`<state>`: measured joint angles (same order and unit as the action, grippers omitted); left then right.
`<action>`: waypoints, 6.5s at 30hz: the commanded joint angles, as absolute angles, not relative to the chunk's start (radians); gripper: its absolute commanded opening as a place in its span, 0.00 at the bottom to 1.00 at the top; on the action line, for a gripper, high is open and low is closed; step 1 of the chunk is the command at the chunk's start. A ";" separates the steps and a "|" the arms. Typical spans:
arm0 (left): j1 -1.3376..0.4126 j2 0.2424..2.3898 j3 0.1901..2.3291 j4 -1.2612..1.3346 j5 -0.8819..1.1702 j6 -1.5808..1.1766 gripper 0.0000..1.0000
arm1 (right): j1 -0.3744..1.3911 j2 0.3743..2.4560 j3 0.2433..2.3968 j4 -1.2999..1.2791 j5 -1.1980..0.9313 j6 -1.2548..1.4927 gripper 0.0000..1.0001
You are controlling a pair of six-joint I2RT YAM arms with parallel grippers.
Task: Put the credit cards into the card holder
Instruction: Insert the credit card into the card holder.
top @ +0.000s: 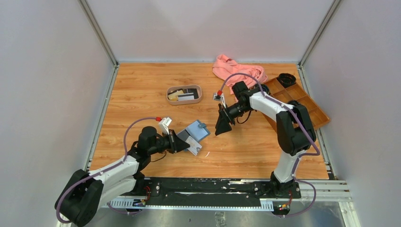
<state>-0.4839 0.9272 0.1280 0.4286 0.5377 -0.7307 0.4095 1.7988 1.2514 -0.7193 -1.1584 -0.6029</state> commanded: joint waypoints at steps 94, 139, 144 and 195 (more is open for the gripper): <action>-0.249 1.255 0.276 0.343 0.663 -0.732 0.00 | 0.412 1.882 1.235 -0.618 -1.070 -0.462 0.66; -0.212 1.459 0.207 0.604 0.693 -0.896 0.00 | 0.411 1.896 1.236 -0.618 -1.066 -0.462 0.66; -0.212 1.472 0.228 0.612 0.676 -0.904 0.00 | 0.413 1.892 1.235 -0.618 -1.065 -0.462 0.66; -0.227 1.787 0.163 1.128 0.617 -1.158 0.00 | 0.423 1.915 1.242 -0.615 -1.065 -0.463 0.66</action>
